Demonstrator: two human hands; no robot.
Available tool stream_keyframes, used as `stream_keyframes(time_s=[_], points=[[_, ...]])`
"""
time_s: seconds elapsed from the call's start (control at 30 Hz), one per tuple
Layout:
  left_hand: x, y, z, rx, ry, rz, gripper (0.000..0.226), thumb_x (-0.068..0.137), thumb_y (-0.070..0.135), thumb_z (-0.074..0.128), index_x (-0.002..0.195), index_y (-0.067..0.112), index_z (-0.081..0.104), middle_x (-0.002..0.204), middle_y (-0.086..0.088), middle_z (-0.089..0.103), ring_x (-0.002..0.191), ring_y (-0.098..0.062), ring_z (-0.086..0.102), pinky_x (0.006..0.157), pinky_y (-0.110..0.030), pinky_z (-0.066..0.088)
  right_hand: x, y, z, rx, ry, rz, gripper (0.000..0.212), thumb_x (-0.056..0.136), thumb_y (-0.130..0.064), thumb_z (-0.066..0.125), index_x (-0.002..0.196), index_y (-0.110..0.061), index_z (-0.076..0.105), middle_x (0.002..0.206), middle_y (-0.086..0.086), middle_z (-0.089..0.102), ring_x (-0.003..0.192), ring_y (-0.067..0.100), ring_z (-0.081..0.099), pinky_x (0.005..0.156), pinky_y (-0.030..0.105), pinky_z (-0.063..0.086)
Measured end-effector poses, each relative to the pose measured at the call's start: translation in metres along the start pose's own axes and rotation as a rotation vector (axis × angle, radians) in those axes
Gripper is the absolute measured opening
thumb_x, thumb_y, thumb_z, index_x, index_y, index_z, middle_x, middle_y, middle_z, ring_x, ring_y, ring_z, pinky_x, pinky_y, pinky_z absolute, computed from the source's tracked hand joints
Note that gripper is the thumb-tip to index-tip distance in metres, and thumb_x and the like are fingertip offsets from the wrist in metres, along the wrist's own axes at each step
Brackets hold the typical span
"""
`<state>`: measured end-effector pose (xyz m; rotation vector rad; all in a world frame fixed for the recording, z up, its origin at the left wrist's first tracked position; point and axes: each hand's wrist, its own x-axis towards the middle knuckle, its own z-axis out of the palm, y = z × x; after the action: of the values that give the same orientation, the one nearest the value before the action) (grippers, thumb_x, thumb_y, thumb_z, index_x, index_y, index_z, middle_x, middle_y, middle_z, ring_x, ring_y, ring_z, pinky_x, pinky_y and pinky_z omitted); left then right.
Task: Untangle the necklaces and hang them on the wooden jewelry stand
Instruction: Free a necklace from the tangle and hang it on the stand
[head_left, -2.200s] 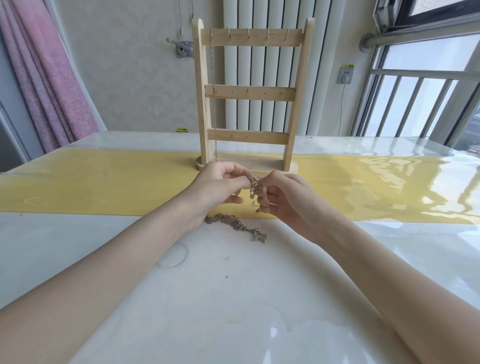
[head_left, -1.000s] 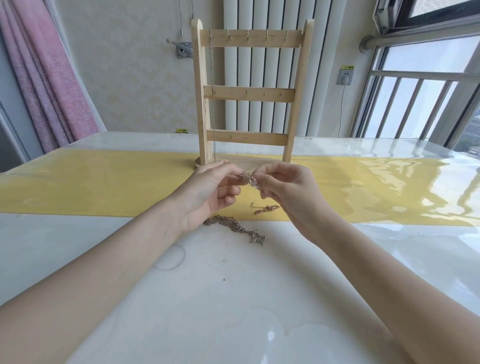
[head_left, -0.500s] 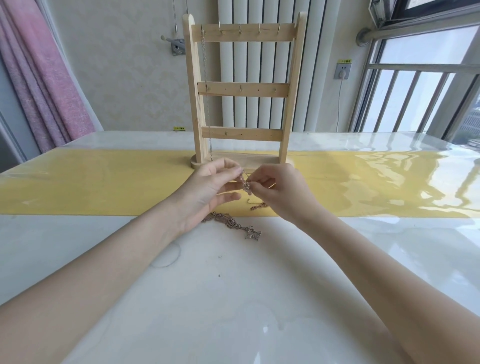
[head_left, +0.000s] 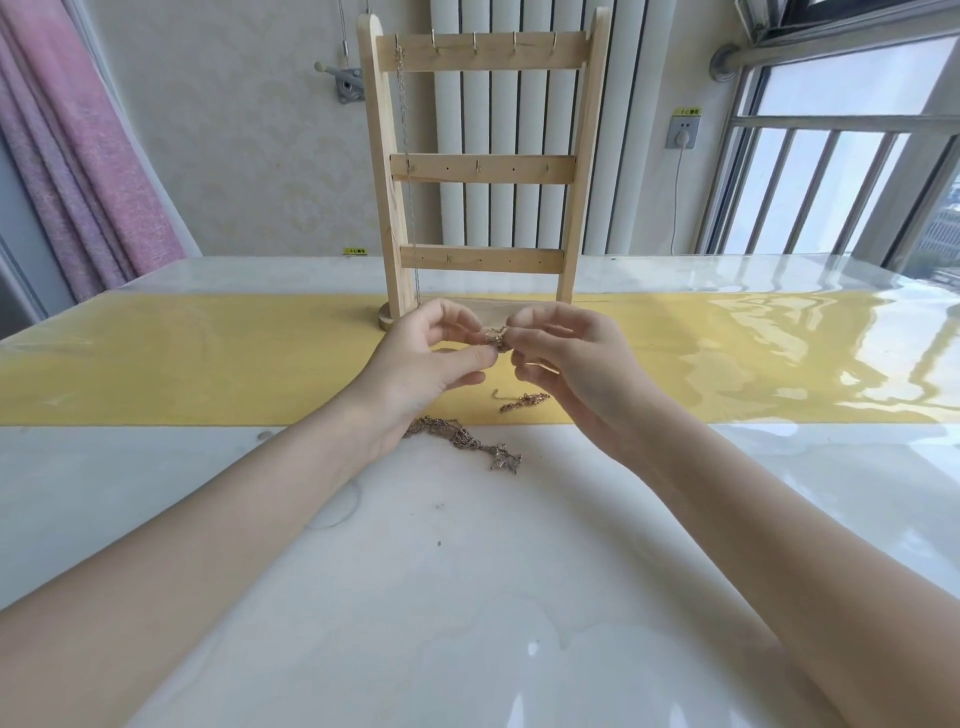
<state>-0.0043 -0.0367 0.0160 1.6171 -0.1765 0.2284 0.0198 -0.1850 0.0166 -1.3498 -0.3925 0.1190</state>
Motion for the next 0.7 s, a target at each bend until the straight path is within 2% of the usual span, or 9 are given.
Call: stream_keyframes(time_s=[0.07, 0.13, 0.23, 0.33, 0.4, 0.5, 0.57, 0.63, 0.7], points=[[0.001, 0.001, 0.000, -0.028, 0.013, -0.003, 0.019, 0.084, -0.002, 0.064, 0.086, 0.014, 0.053, 0.083, 0.001, 0.058, 0.076, -0.008, 0.058, 0.064, -0.016, 0.050, 0.001, 0.000, -0.002, 0.067, 0.017, 0.031, 0.013, 0.088, 0.005, 0.059, 0.083, -0.007, 0.058, 0.063, -0.005, 0.058, 0.058, 0.010, 0.051, 0.058, 0.018, 0.047], [0.001, 0.001, 0.001, -0.095, 0.032, -0.020, 0.014, 0.087, 0.000, 0.061, 0.086, 0.012, 0.053, 0.078, -0.002, 0.058, 0.066, -0.006, 0.058, 0.062, -0.016, 0.050, 0.002, 0.001, -0.001, 0.093, 0.009, 0.040, 0.013, 0.088, 0.005, 0.059, 0.094, -0.006, 0.057, 0.059, -0.006, 0.060, 0.058, 0.011, 0.051, 0.059, 0.019, 0.046], [0.001, 0.000, 0.000, -0.032, 0.037, -0.007, 0.011, 0.093, 0.003, 0.054, 0.087, 0.012, 0.050, 0.072, -0.005, 0.056, 0.053, -0.004, 0.055, 0.057, -0.016, 0.050, 0.001, 0.005, 0.001, 0.006, -0.013, 0.019, 0.019, 0.089, 0.003, 0.059, 0.105, -0.006, 0.057, 0.067, 0.001, 0.059, 0.057, 0.011, 0.050, 0.058, 0.020, 0.044], [0.001, -0.001, -0.002, 0.112, 0.015, 0.054, 0.013, 0.094, 0.004, 0.051, 0.088, 0.015, 0.048, 0.068, -0.002, 0.055, 0.051, -0.002, 0.052, 0.055, -0.018, 0.049, 0.000, 0.009, 0.002, -0.194, -0.065, -0.017, 0.008, 0.092, -0.001, 0.057, 0.092, -0.005, 0.063, 0.070, 0.002, 0.054, 0.059, 0.010, 0.046, 0.057, 0.017, 0.042], [0.000, -0.001, -0.002, 0.135, 0.008, 0.079, 0.014, 0.094, 0.003, 0.051, 0.089, 0.015, 0.048, 0.067, -0.001, 0.055, 0.053, -0.002, 0.052, 0.056, -0.019, 0.052, 0.000, 0.010, 0.002, -0.241, -0.069, -0.029, 0.012, 0.092, -0.001, 0.057, 0.084, -0.005, 0.065, 0.070, 0.002, 0.054, 0.059, 0.009, 0.045, 0.056, 0.016, 0.041], [-0.002, -0.001, -0.001, 0.137, -0.014, 0.080, 0.016, 0.090, 0.002, 0.057, 0.089, 0.016, 0.050, 0.075, 0.000, 0.055, 0.063, -0.005, 0.055, 0.068, -0.024, 0.055, 0.000, 0.009, 0.001, -0.376, -0.026, -0.063, 0.016, 0.091, -0.002, 0.059, 0.078, -0.009, 0.065, 0.061, -0.001, 0.051, 0.053, 0.008, 0.042, 0.054, 0.018, 0.038], [-0.002, -0.004, 0.000, 0.226, -0.008, 0.100, 0.020, 0.087, 0.002, 0.061, 0.088, 0.019, 0.051, 0.078, 0.002, 0.054, 0.072, -0.010, 0.055, 0.076, -0.029, 0.052, 0.000, 0.011, 0.002, -0.526, -0.007, -0.096, 0.022, 0.091, -0.003, 0.058, 0.072, -0.014, 0.062, 0.059, -0.002, 0.049, 0.053, 0.011, 0.041, 0.056, 0.023, 0.039], [-0.002, -0.005, 0.000, 0.291, 0.034, 0.104, 0.023, 0.085, 0.001, 0.061, 0.085, 0.022, 0.051, 0.082, 0.002, 0.055, 0.078, -0.016, 0.057, 0.080, -0.032, 0.048, 0.001, 0.014, 0.004, -0.640, 0.005, -0.122, 0.028, 0.092, -0.003, 0.053, 0.069, -0.018, 0.057, 0.059, -0.004, 0.051, 0.053, 0.012, 0.044, 0.059, 0.028, 0.040], [0.000, -0.005, -0.002, 0.229, 0.093, 0.074, 0.023, 0.085, -0.002, 0.059, 0.084, 0.019, 0.051, 0.086, -0.002, 0.055, 0.076, -0.018, 0.062, 0.082, -0.033, 0.051, 0.002, 0.017, 0.006, -0.668, 0.021, -0.117, 0.029, 0.095, -0.002, 0.047, 0.070, -0.017, 0.052, 0.059, -0.004, 0.054, 0.052, 0.012, 0.047, 0.056, 0.027, 0.041]])
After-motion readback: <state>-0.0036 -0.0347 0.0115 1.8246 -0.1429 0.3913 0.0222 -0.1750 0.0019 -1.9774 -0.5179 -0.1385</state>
